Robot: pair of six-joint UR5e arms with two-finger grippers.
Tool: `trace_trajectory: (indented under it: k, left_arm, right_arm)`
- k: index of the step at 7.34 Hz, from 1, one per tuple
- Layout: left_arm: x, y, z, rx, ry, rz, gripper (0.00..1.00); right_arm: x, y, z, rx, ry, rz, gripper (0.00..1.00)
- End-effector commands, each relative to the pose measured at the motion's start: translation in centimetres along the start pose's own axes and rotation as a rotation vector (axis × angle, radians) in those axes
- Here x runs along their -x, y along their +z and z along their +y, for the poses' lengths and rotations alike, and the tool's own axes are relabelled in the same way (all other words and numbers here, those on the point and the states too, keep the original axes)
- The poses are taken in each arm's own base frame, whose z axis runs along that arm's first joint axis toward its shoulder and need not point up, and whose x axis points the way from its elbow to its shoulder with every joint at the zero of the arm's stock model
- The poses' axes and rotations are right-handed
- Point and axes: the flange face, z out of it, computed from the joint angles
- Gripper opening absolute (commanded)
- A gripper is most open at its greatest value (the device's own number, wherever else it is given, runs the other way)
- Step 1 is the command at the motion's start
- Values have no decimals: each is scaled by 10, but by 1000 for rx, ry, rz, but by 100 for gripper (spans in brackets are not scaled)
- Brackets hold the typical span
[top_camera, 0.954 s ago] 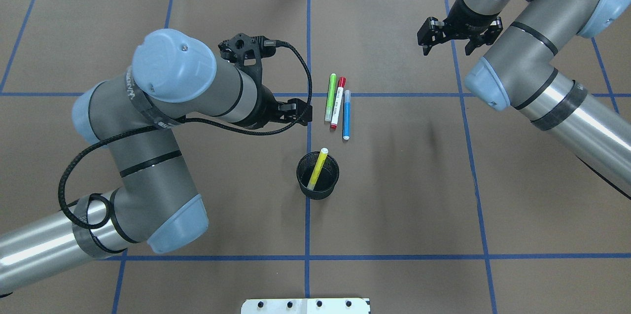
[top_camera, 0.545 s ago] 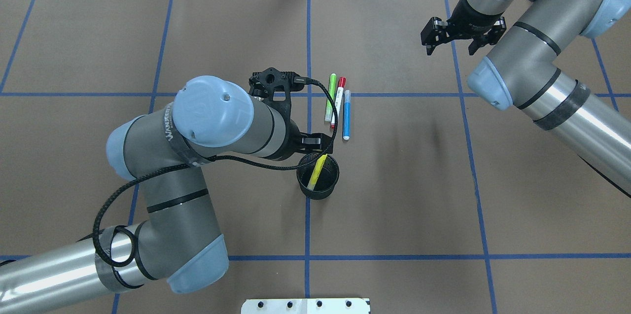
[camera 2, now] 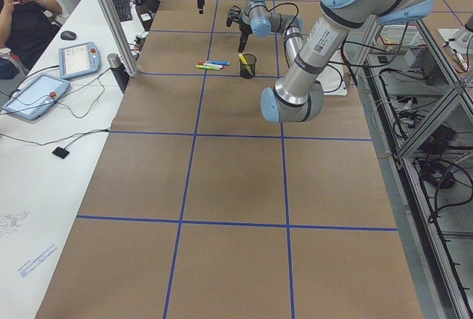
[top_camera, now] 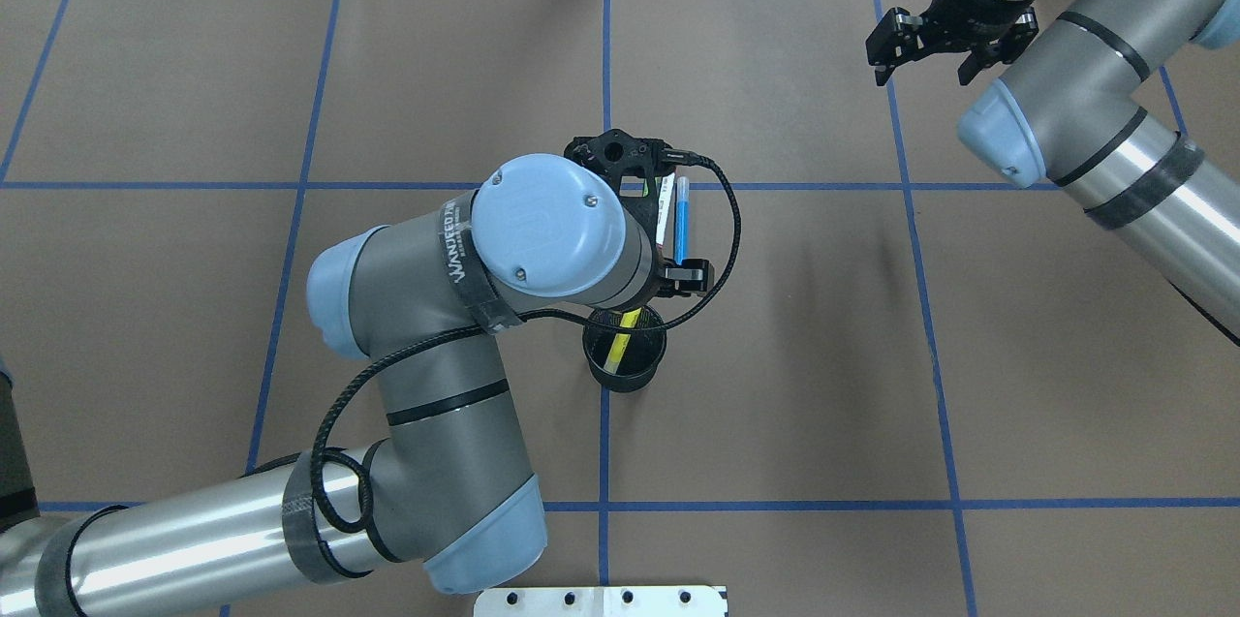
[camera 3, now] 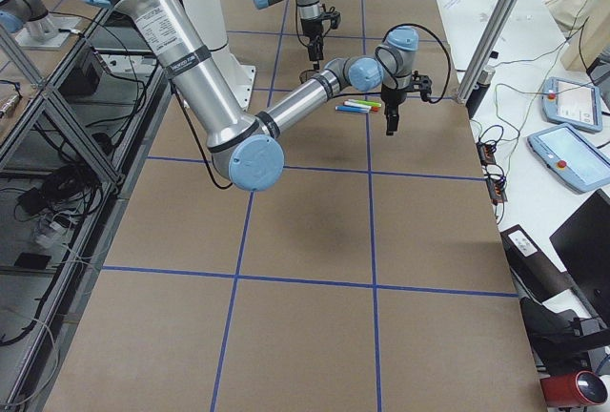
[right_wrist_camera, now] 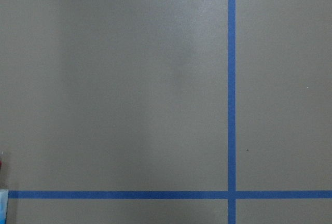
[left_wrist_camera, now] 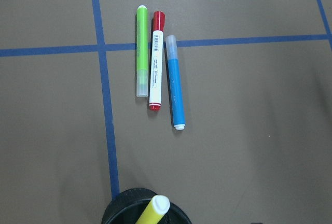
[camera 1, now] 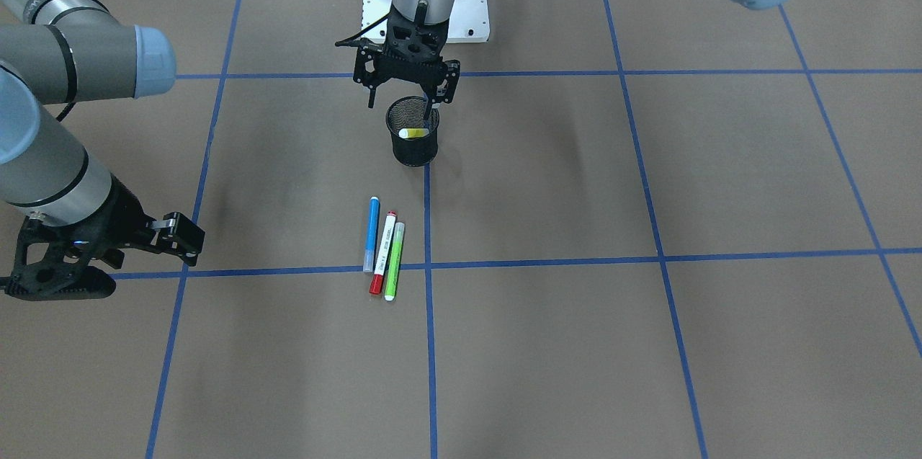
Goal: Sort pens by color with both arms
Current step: 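Raise the right gripper away while the left gripper moves over the cup, then lower the left gripper into the cup and close on the yellow marker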
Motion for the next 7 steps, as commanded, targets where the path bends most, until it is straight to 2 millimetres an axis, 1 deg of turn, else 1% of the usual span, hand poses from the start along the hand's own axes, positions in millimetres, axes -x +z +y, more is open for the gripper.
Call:
trace_trajectory:
  k: [1,2,3,5,6,7]
  left_arm:
    - [-9,10,-7,-9,-2,-24,87]
    - [-6,15,-6,-16,-2,-37,87]
    - [-5,14,-7,-22,5,-39,86]
    - [4,18,-8,-50,85,-64,85]
    - [5,23,-1,-52,116,-75,85]
    - [5,27,6,-43,138,-78,82]
  right_arm:
    - [-19,9,-11,-15,-6,-9,98]
    - [-21,13,-14,-21,-10,-14,98]
    - [-21,14,-15,-20,-9,-14,98]
    - [-20,13,-15,-22,-8,-15,98]
    - [-20,14,-15,-22,-8,-15,98]
    - [-20,14,-15,-21,-9,-15,98]
